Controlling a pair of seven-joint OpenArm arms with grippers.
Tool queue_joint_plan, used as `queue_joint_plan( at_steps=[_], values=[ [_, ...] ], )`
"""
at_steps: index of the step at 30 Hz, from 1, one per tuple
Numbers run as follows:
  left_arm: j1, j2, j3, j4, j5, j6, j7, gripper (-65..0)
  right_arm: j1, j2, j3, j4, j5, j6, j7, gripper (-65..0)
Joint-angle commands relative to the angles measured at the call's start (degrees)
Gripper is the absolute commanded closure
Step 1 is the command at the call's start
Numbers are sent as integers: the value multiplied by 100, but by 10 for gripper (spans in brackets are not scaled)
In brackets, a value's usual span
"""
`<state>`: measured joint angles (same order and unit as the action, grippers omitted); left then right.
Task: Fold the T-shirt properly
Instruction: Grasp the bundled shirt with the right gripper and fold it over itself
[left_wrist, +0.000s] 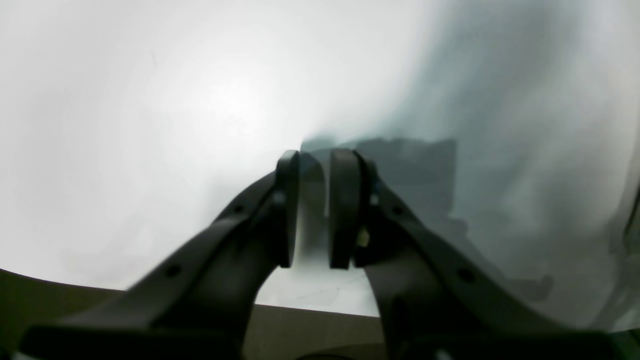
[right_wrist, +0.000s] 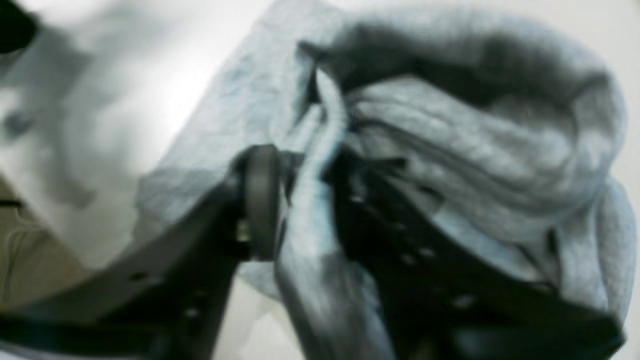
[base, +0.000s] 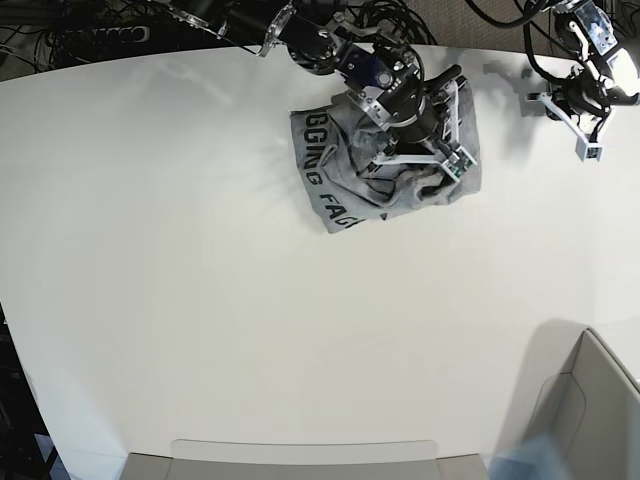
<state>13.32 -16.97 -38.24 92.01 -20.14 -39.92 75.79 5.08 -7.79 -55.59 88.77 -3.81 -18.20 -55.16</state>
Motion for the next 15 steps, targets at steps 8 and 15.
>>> queue_joint_plan(
  at_steps=[8,15],
  values=[
    [0,-48,4,52,5,-8,12,-105,296,-121,-564,129,25,180,34,-255],
    [0,-30,4,43,5,-8,12,-105,542,-69,-1592,490,8,180,500,-254]
  ],
)
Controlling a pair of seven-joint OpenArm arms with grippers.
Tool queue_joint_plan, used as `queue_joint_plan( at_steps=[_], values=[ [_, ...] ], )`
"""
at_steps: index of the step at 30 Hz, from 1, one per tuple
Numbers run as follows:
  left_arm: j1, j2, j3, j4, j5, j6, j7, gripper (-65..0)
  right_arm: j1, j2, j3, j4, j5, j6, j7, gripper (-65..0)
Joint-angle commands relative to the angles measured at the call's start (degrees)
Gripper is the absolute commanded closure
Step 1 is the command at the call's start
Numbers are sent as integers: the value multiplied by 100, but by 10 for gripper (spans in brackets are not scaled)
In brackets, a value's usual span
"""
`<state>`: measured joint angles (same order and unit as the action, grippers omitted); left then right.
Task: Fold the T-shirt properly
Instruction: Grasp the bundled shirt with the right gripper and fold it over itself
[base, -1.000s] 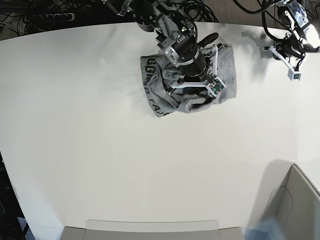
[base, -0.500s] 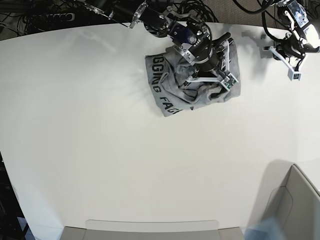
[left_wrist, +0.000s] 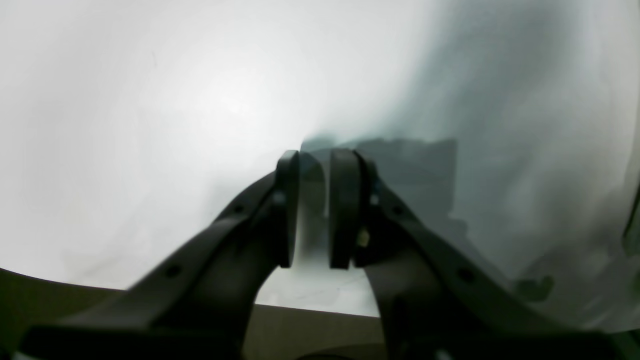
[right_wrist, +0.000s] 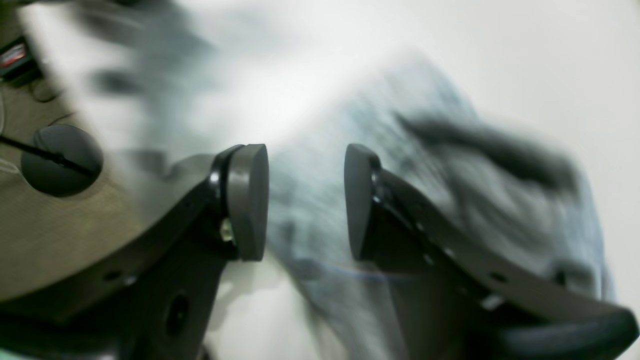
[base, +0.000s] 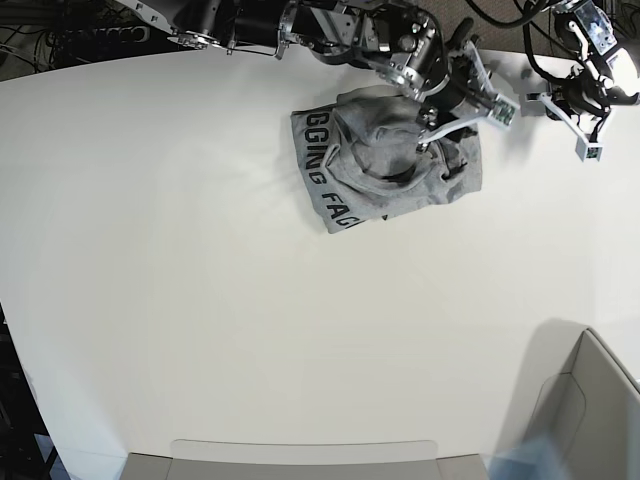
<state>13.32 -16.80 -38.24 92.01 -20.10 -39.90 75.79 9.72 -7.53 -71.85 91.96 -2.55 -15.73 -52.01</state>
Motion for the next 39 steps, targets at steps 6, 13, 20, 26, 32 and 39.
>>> queue_joint_plan(
  at_steps=[6,13,20,26,32,39],
  values=[
    [-9,-57,118,43,1,-10,4,-105,-501,230,948,1630,-356,-155,-289,-253],
    [-9,-57,962,43,1,-10,4,-105,-862,845,1555,2395,-356,-216,-1529,-253],
    [-18,-57,997,43,1,-10,4,-105,-985,1179,1704,2333,-321,-1034,-1555,-223],
    [-18,-57,980,43,1,-10,4,-105,-1090,1171,2381,2078,-312,-1069,-1529,-36],
    [-18,-57,971,43,1,-10,4,-105,-1099,1153,2610,1630,-277,-1034,-1555,-11],
    [-18,-57,971,43,1,-10,4,-105,-1037,898,2592,1384,866,65,-1432,-10]
  ],
)
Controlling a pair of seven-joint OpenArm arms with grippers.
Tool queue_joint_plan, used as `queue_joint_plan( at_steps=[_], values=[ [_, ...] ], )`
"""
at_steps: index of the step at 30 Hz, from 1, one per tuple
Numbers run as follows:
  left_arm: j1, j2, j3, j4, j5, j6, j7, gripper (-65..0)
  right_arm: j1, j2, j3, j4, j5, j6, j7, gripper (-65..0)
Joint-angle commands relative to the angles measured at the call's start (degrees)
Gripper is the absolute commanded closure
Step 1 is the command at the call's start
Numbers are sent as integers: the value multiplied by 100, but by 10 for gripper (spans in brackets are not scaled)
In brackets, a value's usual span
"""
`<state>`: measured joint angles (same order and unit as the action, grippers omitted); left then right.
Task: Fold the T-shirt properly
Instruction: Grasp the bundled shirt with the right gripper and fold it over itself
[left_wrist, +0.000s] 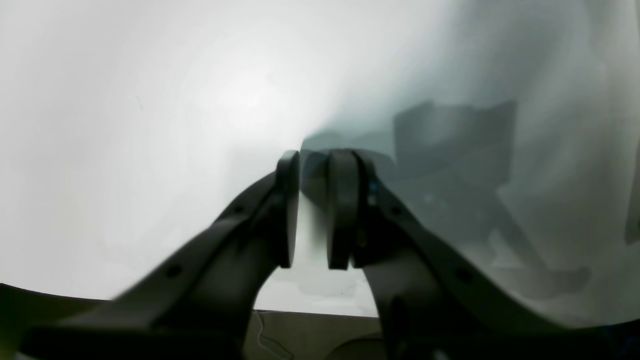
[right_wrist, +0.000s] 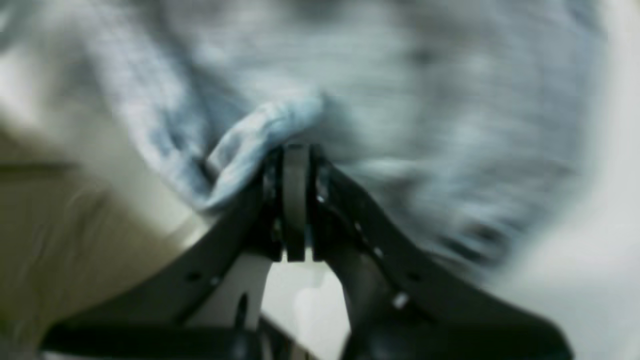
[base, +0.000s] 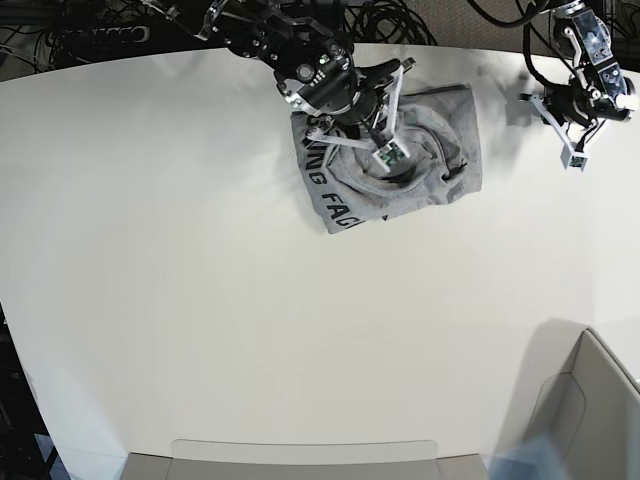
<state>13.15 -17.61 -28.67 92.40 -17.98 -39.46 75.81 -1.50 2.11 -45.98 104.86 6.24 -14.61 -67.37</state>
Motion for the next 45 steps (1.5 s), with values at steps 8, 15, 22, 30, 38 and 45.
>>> queue_joint_plan(
  at_steps=[8,15,22,30,38,45],
  values=[
    [0,33,14,4,-211,-54,1,-104,409,-391,-5,-591,418,1501,790,-10],
    [35,33,14,4,-211,-54,1,-104,673,-778,-5,-767,462,2239,1089,-10],
    [26,42,14,4,-211,-54,10,-104,497,-356,162,930,356,1624,764,-10],
    [8,42,31,4,-211,-54,19,-104,418,215,180,886,189,850,403,-10],
    [8,42,40,4,-211,-54,45,-104,1165,-409,136,-1207,207,868,790,-10],
    [26,42,23,4,-211,-54,45,-104,1904,-1111,127,-2675,207,894,1353,-10]
  ],
)
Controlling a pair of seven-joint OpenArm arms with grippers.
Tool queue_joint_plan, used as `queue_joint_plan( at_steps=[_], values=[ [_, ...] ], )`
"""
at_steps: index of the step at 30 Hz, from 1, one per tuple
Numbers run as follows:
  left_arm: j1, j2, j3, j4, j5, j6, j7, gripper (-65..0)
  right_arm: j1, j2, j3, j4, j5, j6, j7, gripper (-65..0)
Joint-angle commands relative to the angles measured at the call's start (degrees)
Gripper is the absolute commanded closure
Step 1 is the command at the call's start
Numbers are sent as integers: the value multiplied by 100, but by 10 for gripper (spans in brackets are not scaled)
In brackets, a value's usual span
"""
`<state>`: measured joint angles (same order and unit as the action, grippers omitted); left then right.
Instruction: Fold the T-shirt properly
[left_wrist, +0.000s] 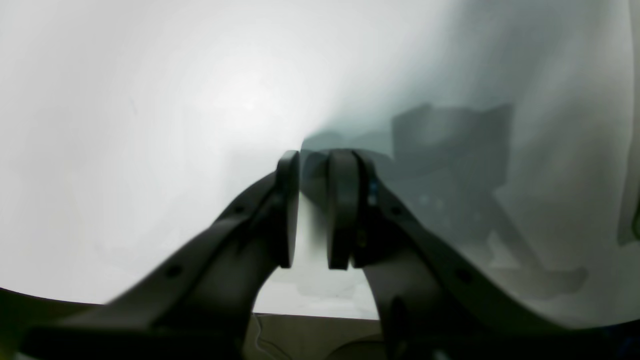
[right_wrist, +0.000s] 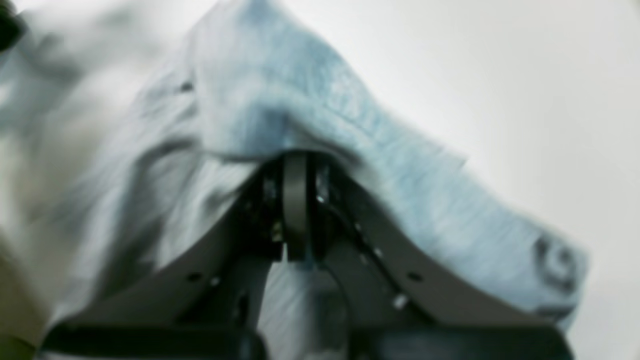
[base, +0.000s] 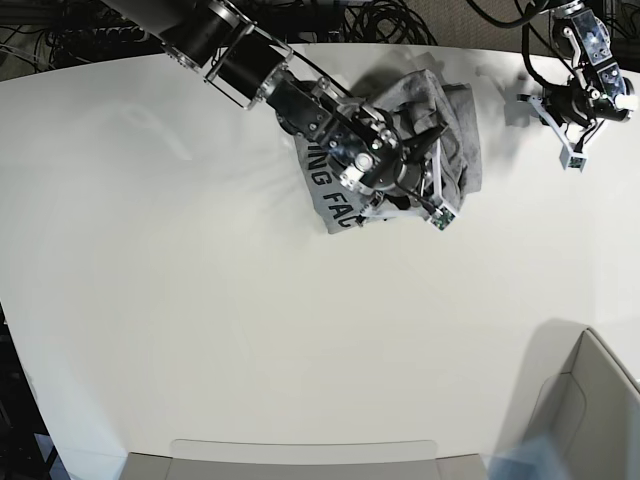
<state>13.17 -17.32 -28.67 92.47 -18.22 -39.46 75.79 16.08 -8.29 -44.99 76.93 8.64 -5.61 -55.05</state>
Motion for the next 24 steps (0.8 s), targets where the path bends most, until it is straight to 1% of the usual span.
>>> queue_joint_plan(
  at_steps=[1,3,5,8,9,11,12,13,14,16,19,22,24],
  values=[
    [24,13,23,-3,-187,-54,47,-104,278,-71,29,-101,-34,-6,182,-10],
    [24,22,23,-3,-187,-54,47,-103,507,-71,-156,-479,37,-6,551,-10],
    [24,22,31,-3,-187,-54,47,-103,709,-71,-314,-761,362,-6,938,-10],
    [24,22,31,-3,-187,-54,30,-103,946,-71,-358,-1060,889,-6,1210,-10],
    [15,22,31,-3,-187,-54,30,-103,990,-71,-367,-1112,1074,-6,1404,-10],
    [6,22,40,-3,-187,-54,30,-103,999,-71,-384,-1139,1215,2,1940,-10],
    [6,66,40,-3,-187,-54,30,-103,981,-71,-411,-1139,1197,73,2151,-10],
    [6,110,40,-3,-187,-54,30,-103,981,-71,-490,-1112,1206,187,2230,-10],
    [6,137,40,-3,-187,-54,30,-103,981,-63,-604,-1077,1215,380,2204,-10],
    [6,163,49,-3,-187,-54,30,-103,990,-63,-850,-998,1188,662,2037,-10],
    [24,172,49,-3,-187,-54,30,-103,770,25,-1061,-611,1188,618,1957,-10],
    [33,172,49,-3,-187,-54,21,-103,524,324,-1035,-180,1188,512,1966,-10],
    [33,172,49,-3,-187,-54,21,-103,436,491,-1035,22,1188,503,1966,-10]
  ],
)
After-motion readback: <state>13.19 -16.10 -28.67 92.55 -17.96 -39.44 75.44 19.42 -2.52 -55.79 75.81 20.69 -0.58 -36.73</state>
